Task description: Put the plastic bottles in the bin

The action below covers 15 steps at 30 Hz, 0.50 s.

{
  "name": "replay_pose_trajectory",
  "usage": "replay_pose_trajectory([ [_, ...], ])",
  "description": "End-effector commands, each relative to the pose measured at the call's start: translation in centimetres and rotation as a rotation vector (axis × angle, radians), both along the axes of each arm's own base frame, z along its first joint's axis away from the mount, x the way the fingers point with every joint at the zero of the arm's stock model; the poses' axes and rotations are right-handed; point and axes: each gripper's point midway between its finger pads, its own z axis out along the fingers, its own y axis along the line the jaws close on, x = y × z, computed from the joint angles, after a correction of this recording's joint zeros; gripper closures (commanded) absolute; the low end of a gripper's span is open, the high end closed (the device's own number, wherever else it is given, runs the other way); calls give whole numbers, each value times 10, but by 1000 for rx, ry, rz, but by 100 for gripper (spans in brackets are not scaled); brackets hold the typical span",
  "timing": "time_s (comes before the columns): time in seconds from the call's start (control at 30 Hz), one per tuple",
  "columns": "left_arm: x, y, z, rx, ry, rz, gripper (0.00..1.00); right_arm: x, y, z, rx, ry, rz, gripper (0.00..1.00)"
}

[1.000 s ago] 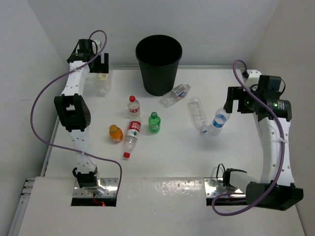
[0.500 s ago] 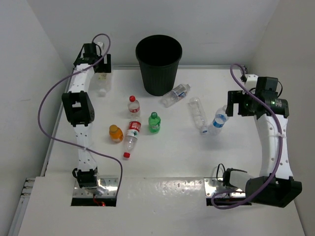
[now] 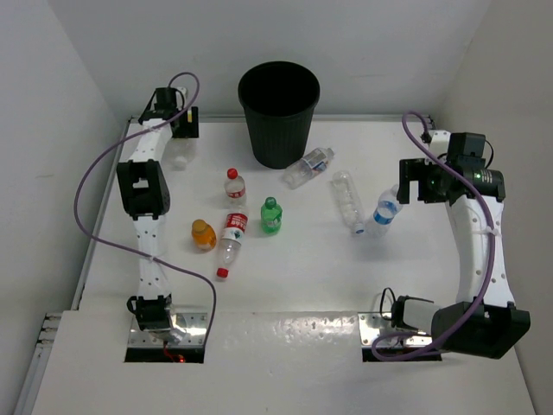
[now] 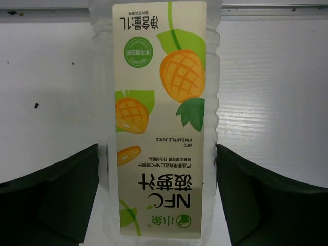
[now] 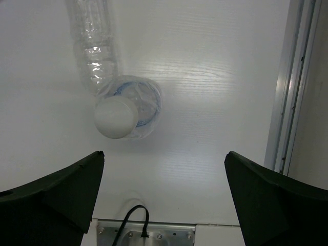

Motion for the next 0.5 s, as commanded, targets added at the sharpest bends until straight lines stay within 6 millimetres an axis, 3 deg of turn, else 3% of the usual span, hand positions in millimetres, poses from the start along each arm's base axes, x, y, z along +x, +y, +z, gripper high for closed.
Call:
replay_pose_trajectory([
  [0.0, 13, -5, 29, -3, -78, 3, 13, 6, -5, 10, -26, -44, -2, 1],
  [0.07, 11, -5, 33, -3, -81, 3, 26, 6, -4, 9, -23, -46, 0, 1],
  [0.1, 11, -3, 33, 4, -80, 11, 46, 4, -4, 5, -15, -37, 0, 1],
  [0.2, 11, -4, 54, -4, -119, 18, 79, 2, 1, 3, 0, -37, 14, 3],
  [0.23, 10, -10, 75, -33, -161, -1, 89, 0, 5, 3, 12, -38, 25, 3],
  [0.3, 7, -19, 108, -100, -238, -31, 91, -2, 6, 2, 16, -37, 28, 3],
  [0.33, 4, -35, 130, -170, -292, -83, 93, -3, 6, 5, 18, -50, 26, 3],
  [0.37, 4, -32, 140, -212, -366, -82, 93, -5, 7, 4, 17, -51, 29, 3],
  [0.4, -10, -28, 203, -238, -505, -84, 93, -7, 8, 2, 26, -45, 17, 3],
  [0.47, -21, -38, 256, -309, -693, -101, 94, -12, 11, 5, 46, -63, 15, 4],
])
